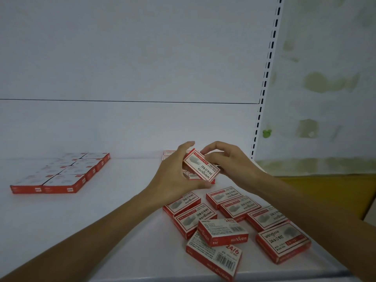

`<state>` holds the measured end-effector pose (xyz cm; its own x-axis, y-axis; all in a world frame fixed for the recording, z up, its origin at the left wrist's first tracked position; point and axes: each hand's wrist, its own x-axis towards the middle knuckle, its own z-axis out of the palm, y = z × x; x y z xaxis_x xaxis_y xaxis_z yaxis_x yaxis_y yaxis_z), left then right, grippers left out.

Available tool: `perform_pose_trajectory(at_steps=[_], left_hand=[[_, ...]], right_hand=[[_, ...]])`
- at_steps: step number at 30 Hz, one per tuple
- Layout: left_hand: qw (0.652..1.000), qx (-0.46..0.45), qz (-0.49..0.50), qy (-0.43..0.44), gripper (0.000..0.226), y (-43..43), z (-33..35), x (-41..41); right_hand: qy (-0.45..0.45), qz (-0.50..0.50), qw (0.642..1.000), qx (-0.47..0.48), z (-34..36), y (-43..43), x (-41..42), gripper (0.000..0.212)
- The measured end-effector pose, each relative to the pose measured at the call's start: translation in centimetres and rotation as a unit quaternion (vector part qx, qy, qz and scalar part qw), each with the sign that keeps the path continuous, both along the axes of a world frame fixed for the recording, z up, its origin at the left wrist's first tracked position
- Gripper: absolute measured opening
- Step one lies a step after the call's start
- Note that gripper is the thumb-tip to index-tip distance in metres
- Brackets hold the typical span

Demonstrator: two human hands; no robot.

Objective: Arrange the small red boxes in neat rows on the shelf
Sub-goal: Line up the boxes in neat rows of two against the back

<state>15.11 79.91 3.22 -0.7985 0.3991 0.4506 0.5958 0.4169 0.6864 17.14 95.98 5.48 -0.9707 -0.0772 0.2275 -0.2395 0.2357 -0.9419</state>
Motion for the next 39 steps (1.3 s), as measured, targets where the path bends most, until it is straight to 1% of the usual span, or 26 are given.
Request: perform_pose_trajectory(at_steps=[3,4,6,7,8,9,10,12,13,15,17,19,22,24,26,29,32,35,39], left_hand=[[0.998,0.057,0.024,0.003,0.071,0.0,0.0,-0.1],[0.997,0.074,0.036,-0.003,0.067,0.0,0.1,-0.1],[0.995,0.087,0.054,-0.013,0.059,0.1,0.2,-0.2],[0.994,0.091,0.056,-0.019,0.056,0.2,0.3,-0.3],[0.993,0.097,0.054,-0.028,0.054,0.3,0.2,-0.4],[0.993,0.104,0.048,-0.040,0.054,0.3,0.2,-0.6],[0.992,0.109,0.041,-0.052,0.055,0.4,0.2,-0.7],[0.990,0.114,0.030,-0.071,0.055,0.5,0.3,-0.9],[0.989,0.120,0.025,-0.080,0.055,0.5,0.3,-0.9],[0.984,0.147,0.019,-0.101,0.051,0.5,0.2,-0.9],[0.982,0.162,0.034,-0.092,0.037,0.6,0.0,-0.8],[0.988,0.133,0.062,-0.051,0.024,0.7,-0.4,-0.8],[0.993,0.094,0.065,-0.005,0.015,0.6,-0.7,-0.9],[0.996,0.046,0.076,0.025,0.019,0.4,-0.7,-1.1],[0.994,-0.042,0.089,0.050,0.029,0.1,-0.8,-1.5],[0.979,-0.164,0.097,0.070,0.035,-0.3,-1.4,-1.9],[0.961,-0.249,0.085,0.085,0.035,-0.4,-2.5,-1.7],[0.953,-0.281,0.076,0.080,0.038,-0.3,-2.8,-1.7],[0.955,-0.274,0.073,0.085,0.035,-0.4,-2.8,-1.8]], right_hand=[[0.007,0.037,0.999,0.015,-0.2,-0.3,0.3,0.021],[0.009,0.053,0.998,0.035,-0.3,-0.3,0.4,0.027],[0.041,0.054,0.989,0.134,-0.4,-0.1,0.7,0.049],[0.071,0.028,0.978,0.193,-0.6,0.0,0.7,0.058],[0.110,-0.010,0.964,0.240,-0.8,0.1,0.8,0.063],[0.145,-0.045,0.953,0.262,-1.1,0.3,0.7,0.063],[0.168,-0.070,0.949,0.257,-1.3,0.4,0.7,0.058],[0.177,-0.097,0.954,0.222,-1.5,0.7,0.6,0.047],[0.181,-0.111,0.952,0.220,-1.5,0.8,0.5,0.045],[0.191,-0.143,0.942,0.235,-1.5,1.2,0.2,0.047],[0.194,-0.158,0.940,0.232,-1.5,1.3,0.0,0.050],[0.191,-0.157,0.945,0.216,-1.5,1.4,-0.2,0.050],[0.189,-0.147,0.947,0.215,-1.7,1.8,-0.6,0.048],[0.185,-0.138,0.946,0.227,-1.8,2.1,-0.9,0.046],[0.180,-0.134,0.937,0.267,-2.0,2.6,-1.4,0.046],[0.146,-0.135,0.913,0.356,-2.3,3.2,-2.6,0.046],[0.096,-0.127,0.913,0.375,-2.6,3.3,-4.1,0.047],[0.058,-0.118,0.912,0.388,-3.1,2.9,-5.3,0.043],[0.056,-0.126,0.908,0.395,-3.4,2.5,-6.7,0.034]])
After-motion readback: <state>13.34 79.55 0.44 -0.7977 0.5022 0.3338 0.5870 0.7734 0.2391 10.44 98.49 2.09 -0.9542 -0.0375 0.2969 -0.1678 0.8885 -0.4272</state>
